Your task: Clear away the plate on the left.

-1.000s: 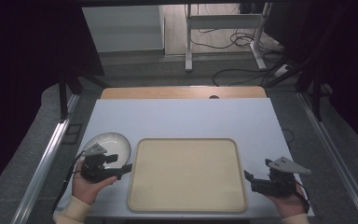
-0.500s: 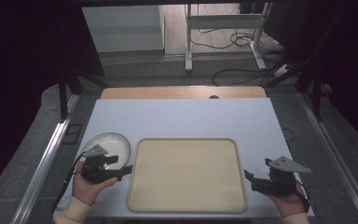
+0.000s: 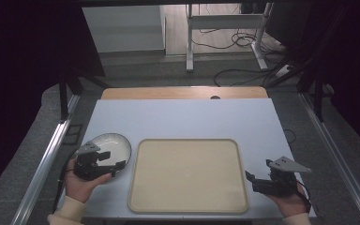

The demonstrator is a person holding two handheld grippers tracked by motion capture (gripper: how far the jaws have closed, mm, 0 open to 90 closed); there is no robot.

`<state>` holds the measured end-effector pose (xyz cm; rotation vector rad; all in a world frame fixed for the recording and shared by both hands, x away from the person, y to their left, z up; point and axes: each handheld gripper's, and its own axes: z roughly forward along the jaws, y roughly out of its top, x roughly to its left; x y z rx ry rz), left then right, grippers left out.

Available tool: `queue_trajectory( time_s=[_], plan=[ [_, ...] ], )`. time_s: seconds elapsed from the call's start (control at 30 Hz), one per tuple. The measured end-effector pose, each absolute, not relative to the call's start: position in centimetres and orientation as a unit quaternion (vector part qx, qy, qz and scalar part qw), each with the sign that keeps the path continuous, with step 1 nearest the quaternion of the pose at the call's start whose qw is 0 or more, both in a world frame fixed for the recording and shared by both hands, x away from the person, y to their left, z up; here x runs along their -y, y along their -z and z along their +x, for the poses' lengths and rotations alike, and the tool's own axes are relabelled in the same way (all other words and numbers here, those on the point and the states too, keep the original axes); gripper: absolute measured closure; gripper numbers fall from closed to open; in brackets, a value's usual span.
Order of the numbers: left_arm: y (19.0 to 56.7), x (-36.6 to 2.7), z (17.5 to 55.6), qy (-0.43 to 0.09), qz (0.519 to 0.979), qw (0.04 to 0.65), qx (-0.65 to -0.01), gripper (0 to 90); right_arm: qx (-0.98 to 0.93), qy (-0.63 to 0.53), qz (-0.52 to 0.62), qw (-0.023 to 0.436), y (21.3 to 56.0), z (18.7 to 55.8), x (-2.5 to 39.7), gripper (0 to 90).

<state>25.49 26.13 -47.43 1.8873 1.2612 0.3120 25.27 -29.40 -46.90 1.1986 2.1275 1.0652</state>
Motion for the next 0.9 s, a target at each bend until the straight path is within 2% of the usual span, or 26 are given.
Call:
queue_trajectory(
  time_s=[0.33, 0.9],
  plan=[
    [47.3, -27.2, 26.0, -0.139, 0.75, 0.399, -0.509, 21.4, -0.779, -0.381, 0.439, 0.237, 47.1, 25.3, 29.4, 13.6],
    [48.2, -30.6, 27.2, -0.133, 0.717, 0.408, -0.549, 21.4, -0.785, -0.372, 0.44, 0.229, 47.4, 25.5, 29.2, 13.6]
  ],
)
